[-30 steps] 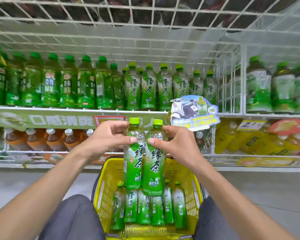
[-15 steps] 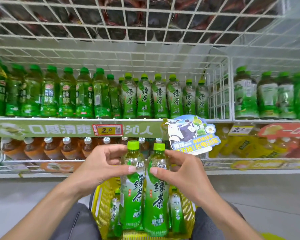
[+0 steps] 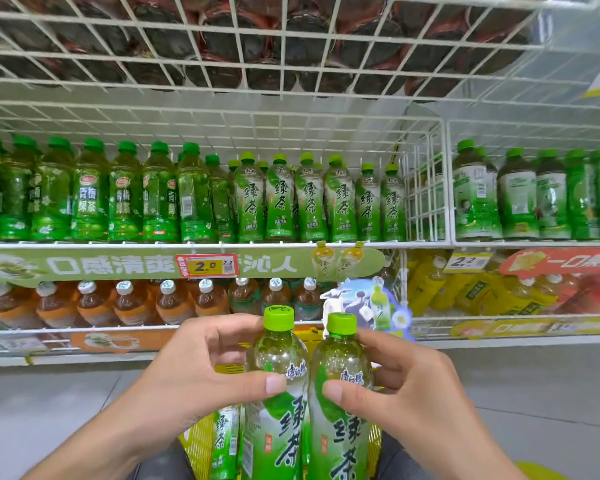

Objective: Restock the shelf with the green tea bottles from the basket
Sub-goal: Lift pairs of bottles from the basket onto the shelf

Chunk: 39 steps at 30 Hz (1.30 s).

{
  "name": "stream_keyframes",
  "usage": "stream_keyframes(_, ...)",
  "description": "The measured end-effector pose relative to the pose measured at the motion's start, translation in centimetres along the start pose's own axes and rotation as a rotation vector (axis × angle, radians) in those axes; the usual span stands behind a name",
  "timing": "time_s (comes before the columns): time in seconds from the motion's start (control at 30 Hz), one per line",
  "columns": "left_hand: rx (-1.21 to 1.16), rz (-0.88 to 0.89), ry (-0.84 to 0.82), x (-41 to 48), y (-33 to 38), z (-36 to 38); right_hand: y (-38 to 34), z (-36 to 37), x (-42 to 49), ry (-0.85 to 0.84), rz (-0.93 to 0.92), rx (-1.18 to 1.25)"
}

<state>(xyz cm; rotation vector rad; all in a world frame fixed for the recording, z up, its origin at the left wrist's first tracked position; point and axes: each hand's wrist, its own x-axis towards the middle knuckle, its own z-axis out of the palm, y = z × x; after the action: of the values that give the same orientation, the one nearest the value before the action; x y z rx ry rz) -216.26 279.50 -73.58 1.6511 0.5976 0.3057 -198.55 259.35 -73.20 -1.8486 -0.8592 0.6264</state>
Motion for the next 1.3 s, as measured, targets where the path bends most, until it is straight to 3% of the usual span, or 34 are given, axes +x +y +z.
stream_keyframes(0.1, -0.016, 0.015, 0.019, 0.4, 1.2, 0.3, -0.6, -1.3, 0.3, 0.026, 0.012, -0.026)
stream_keyframes(0.37, -0.050, 0.122, 0.021, 5.0, 7.6, 2.1, -4.2, -5.4, 4.5, 0.156, -0.171, -0.196)
stream_keyframes(0.73, -0.002, 0.236, 0.097, 18.0, 15.0, 4.6, -6.8, -12.9, 16.1, 0.272, -0.284, -0.228)
stream_keyframes(0.93, 0.039, 0.246, 0.119, 26.8, 16.5, 7.0, -4.6, -16.5, 24.9, 0.350, -0.212, -0.251)
stream_keyframes(1.3, 0.132, 0.299, 0.026, 34.6, 13.4, 8.9, 0.1, -17.2, 31.2, 0.255, -0.089, -0.345)
